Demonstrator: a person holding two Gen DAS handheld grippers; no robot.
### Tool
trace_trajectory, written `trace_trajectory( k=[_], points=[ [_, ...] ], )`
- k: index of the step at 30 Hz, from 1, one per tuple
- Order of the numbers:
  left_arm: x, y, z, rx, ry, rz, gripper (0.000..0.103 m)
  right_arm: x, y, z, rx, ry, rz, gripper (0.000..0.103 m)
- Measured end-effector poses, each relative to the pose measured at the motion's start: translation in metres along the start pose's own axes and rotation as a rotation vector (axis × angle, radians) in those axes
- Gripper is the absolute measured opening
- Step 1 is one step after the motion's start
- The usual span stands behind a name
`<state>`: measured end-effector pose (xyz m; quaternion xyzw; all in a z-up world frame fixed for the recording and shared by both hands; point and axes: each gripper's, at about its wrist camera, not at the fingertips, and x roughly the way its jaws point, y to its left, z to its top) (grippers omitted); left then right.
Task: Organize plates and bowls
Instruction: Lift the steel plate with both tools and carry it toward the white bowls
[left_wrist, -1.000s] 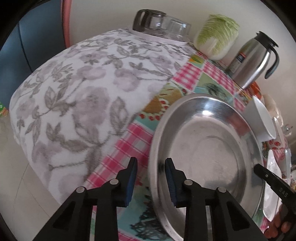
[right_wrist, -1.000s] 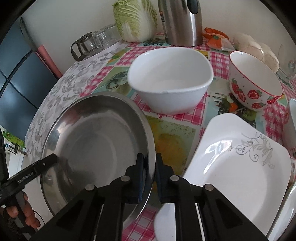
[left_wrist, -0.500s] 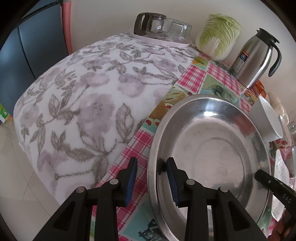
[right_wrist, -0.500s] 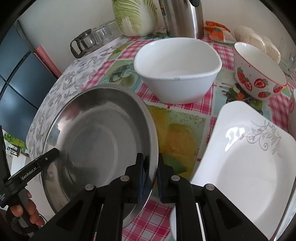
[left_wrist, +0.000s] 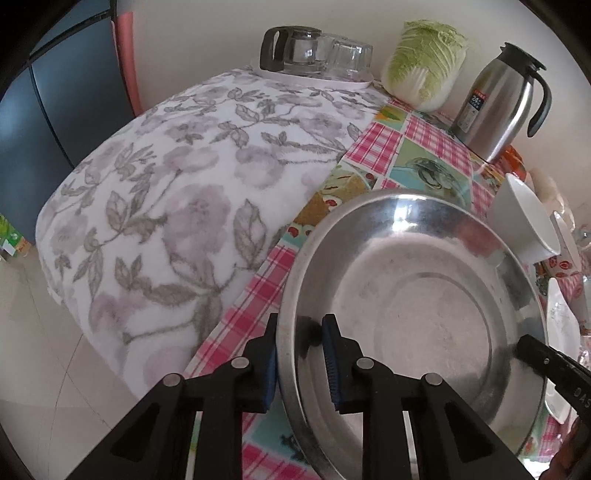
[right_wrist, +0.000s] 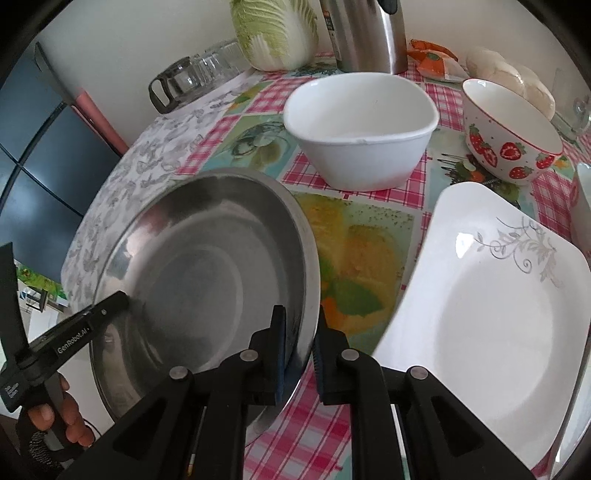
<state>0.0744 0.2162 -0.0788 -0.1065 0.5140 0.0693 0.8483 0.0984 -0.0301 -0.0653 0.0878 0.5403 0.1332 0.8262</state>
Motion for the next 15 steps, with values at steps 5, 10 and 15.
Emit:
trace_trajectory(
  k=[5,10,15],
  points=[
    [-0.027,-0.012,0.003,0.024,-0.045,-0.001,0.023,-0.03,-0.001,-0.004,-0.005,-0.062,0.028,0.014],
    [-0.052,-0.03,0.007,0.052,-0.074,-0.008,0.024,-0.05,-0.011,-0.01,0.019,-0.1,0.04,0.014],
    [-0.082,-0.061,0.018,0.093,-0.118,-0.027,0.024,-0.088,-0.028,-0.012,0.063,-0.182,0.054,0.014]
  ],
)
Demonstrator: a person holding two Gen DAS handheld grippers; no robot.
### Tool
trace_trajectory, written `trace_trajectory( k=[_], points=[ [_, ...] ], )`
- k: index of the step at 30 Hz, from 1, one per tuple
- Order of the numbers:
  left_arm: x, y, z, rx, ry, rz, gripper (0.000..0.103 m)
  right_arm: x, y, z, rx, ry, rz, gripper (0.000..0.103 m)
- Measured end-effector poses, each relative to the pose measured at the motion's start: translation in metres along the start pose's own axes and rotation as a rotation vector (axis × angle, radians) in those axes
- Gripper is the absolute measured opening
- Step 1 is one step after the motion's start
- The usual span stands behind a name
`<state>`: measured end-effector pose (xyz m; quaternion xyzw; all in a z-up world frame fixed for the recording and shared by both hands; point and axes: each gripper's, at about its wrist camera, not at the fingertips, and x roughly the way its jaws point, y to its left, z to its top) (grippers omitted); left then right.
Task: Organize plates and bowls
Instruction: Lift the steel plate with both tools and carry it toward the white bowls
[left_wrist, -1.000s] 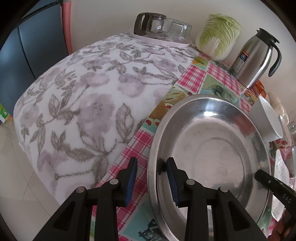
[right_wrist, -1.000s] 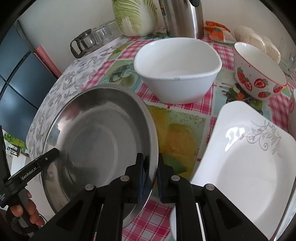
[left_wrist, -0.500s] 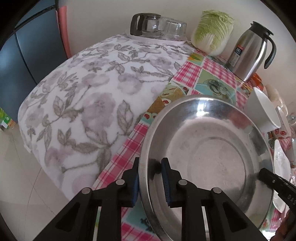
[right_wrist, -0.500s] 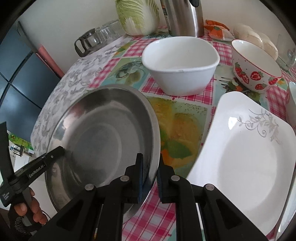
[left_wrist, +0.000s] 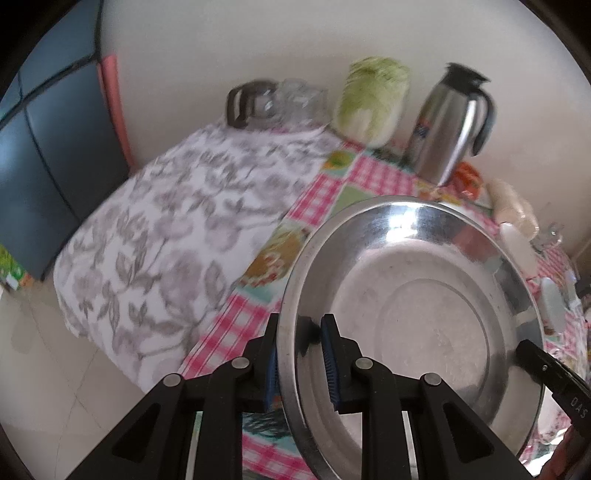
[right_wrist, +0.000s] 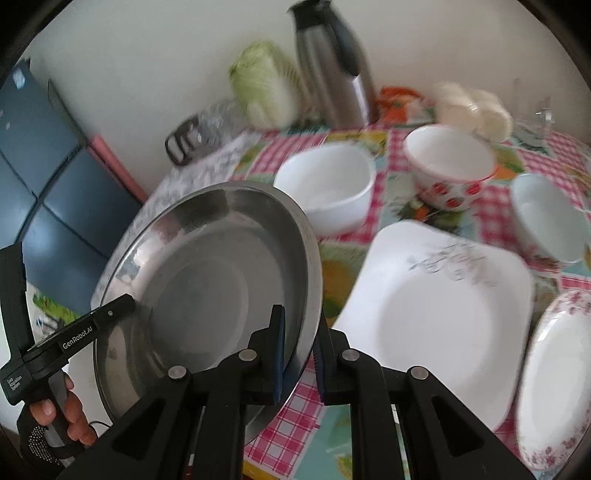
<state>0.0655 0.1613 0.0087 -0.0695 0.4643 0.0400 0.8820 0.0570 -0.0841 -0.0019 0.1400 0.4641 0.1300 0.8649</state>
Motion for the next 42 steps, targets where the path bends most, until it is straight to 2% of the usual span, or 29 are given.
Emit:
trace_trajectory(
  k=[5,10,20,24,32,42],
  points=[
    [-0.02,-0.043,0.018,0.043,-0.037,-0.049,0.024,-0.039,-0.025,0.002,0.053,-0.099,-0.005,0.015],
    [-0.034,-0.091,0.029,0.072,-0.063,-0.1,0.024,-0.072,-0.052,0.003,0.097,-0.174,-0.066,0.016],
    [-0.044,-0.17,0.032,0.149,-0.084,-0.184,0.024,-0.131,-0.115,0.004,0.191,-0.311,-0.103,0.016],
    [-0.044,-0.199,0.031,0.194,-0.089,-0.198,0.024,-0.143,-0.135,-0.002,0.231,-0.33,-0.118,0.017],
    [-0.039,-0.23,0.026,0.226,-0.079,-0.252,0.024,-0.157,-0.168,-0.011,0.295,-0.351,-0.128,0.017],
    [-0.005,-0.22,0.012,0.179,0.017,-0.281,0.024,-0.143,-0.178,-0.014,0.3,-0.299,-0.159,0.017]
  ],
)
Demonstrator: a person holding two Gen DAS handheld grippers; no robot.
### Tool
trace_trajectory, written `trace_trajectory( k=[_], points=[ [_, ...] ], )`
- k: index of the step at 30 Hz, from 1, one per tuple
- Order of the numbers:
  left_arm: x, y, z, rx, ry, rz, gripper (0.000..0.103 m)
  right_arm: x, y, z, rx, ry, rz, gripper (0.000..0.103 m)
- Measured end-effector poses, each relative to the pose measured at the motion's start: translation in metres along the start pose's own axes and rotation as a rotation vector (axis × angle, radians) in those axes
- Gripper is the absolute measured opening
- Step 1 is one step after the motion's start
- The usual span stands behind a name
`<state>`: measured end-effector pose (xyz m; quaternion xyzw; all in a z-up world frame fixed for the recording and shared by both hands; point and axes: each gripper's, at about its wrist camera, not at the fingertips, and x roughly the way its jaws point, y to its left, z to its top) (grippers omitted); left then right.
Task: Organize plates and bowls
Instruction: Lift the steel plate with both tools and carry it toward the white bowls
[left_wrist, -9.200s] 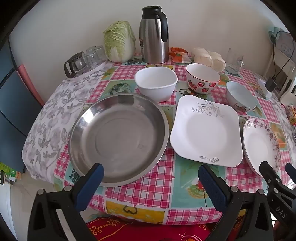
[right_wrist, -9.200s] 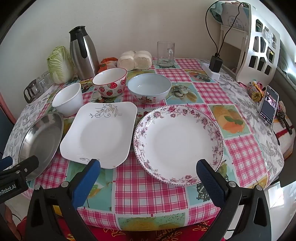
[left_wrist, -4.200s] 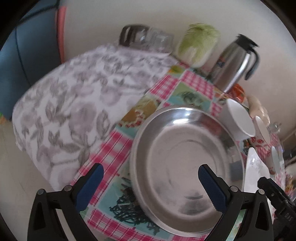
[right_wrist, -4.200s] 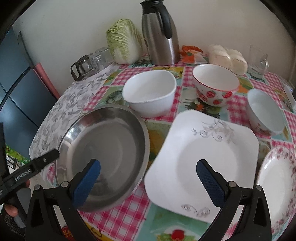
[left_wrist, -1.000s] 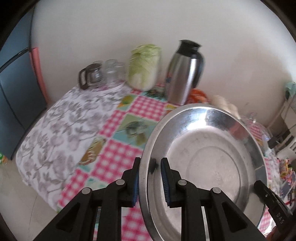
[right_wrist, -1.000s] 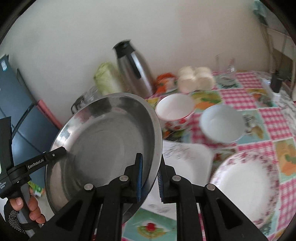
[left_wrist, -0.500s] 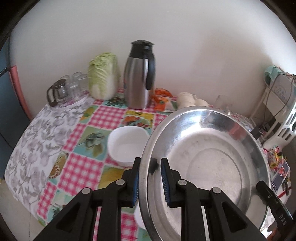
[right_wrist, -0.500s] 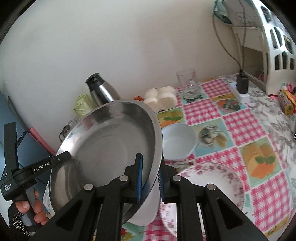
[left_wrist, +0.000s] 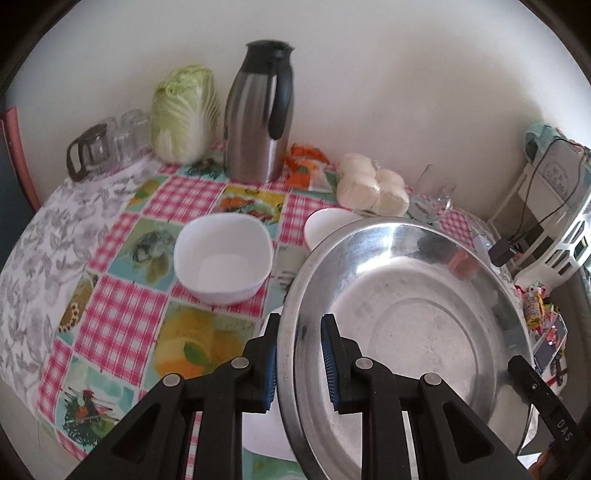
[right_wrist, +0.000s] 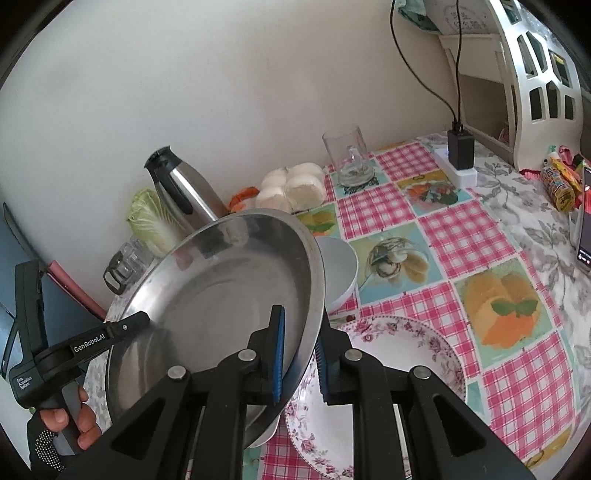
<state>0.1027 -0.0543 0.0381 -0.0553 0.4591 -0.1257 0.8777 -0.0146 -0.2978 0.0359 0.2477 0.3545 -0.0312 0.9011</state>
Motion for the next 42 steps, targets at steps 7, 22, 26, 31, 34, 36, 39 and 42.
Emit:
trace_trajectory(
  k=[7,22,26,31,34,36,39,42],
  points=[
    [0.012,0.021,-0.009,-0.053,0.048,0.028,0.024,0.024,0.009,-0.011,-0.016,0.076,-0.017,0.017],
    [0.043,0.049,-0.022,-0.112,0.18,0.112,0.024,0.064,0.024,-0.032,-0.054,0.204,-0.054,0.017],
    [0.046,0.053,-0.023,-0.124,0.196,0.127,0.024,0.069,0.025,-0.036,-0.063,0.224,-0.059,0.017],
    [0.049,0.058,-0.024,-0.14,0.213,0.151,0.024,0.076,0.029,-0.04,-0.079,0.247,-0.066,0.017],
    [0.052,0.061,-0.024,-0.149,0.224,0.161,0.024,0.078,0.031,-0.042,-0.085,0.26,-0.068,0.018],
    [0.053,0.062,-0.024,-0.153,0.228,0.164,0.024,0.08,0.031,-0.043,-0.087,0.268,-0.068,0.018],
    [0.056,0.062,-0.025,-0.152,0.238,0.168,0.024,0.084,0.03,-0.044,-0.082,0.282,-0.073,0.018],
    [0.06,0.062,-0.025,-0.149,0.248,0.174,0.024,0.089,0.029,-0.046,-0.078,0.298,-0.08,0.018]
  ],
)
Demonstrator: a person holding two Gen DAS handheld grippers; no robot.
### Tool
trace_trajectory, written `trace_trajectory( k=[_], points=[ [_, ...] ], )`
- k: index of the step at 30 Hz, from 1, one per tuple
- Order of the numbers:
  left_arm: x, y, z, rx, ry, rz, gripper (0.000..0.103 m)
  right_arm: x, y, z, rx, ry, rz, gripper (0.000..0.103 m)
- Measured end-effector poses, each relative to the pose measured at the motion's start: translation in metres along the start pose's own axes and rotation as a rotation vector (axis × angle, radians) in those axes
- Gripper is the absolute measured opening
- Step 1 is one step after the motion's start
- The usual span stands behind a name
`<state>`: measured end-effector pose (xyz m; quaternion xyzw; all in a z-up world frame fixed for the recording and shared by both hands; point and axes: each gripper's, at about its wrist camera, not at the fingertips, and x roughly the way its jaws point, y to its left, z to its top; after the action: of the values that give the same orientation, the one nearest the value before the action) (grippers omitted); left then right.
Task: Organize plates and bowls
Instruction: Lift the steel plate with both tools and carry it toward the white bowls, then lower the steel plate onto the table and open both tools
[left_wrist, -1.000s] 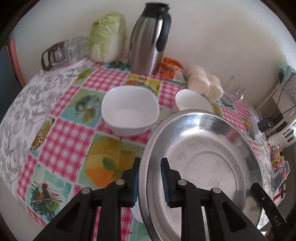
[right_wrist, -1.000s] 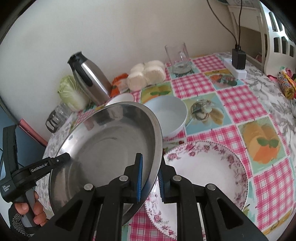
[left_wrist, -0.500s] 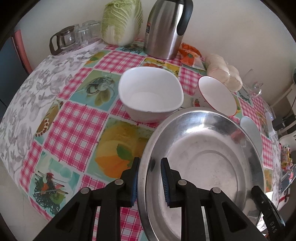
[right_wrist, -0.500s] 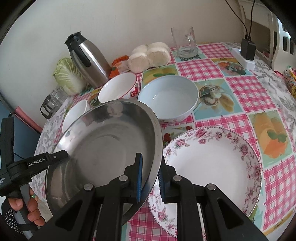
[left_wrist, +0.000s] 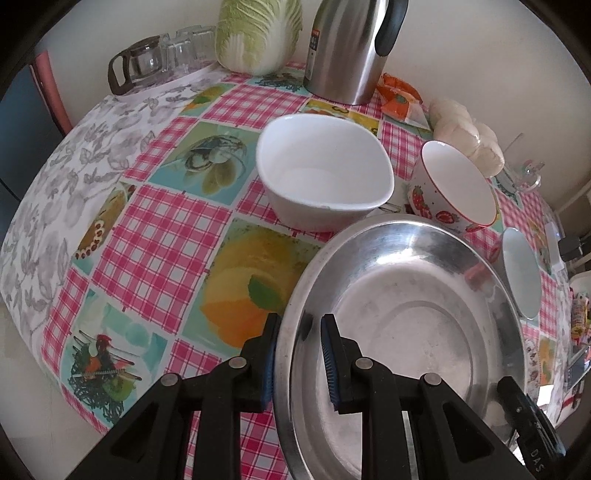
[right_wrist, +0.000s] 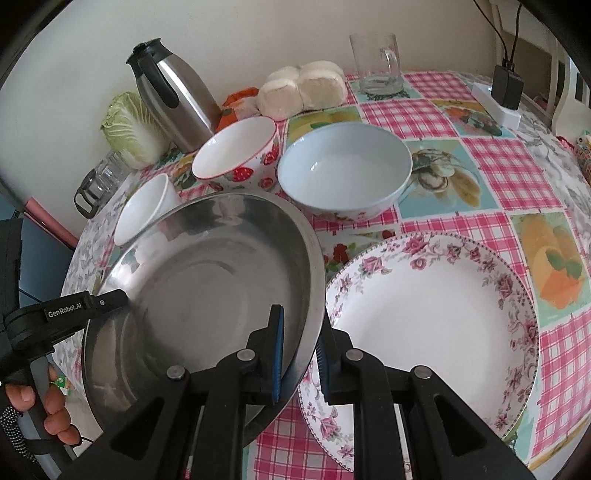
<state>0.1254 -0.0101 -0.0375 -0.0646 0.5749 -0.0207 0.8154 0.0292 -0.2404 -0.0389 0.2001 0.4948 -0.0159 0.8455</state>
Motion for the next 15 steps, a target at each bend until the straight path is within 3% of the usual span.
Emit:
trace_trajectory(
  k=[15],
  points=[
    [0.012,-0.003,-0.001,0.021,0.033,0.015,0.028,0.01,0.0,0.001,-0.013,0.021,-0.042,0.018]
  ],
)
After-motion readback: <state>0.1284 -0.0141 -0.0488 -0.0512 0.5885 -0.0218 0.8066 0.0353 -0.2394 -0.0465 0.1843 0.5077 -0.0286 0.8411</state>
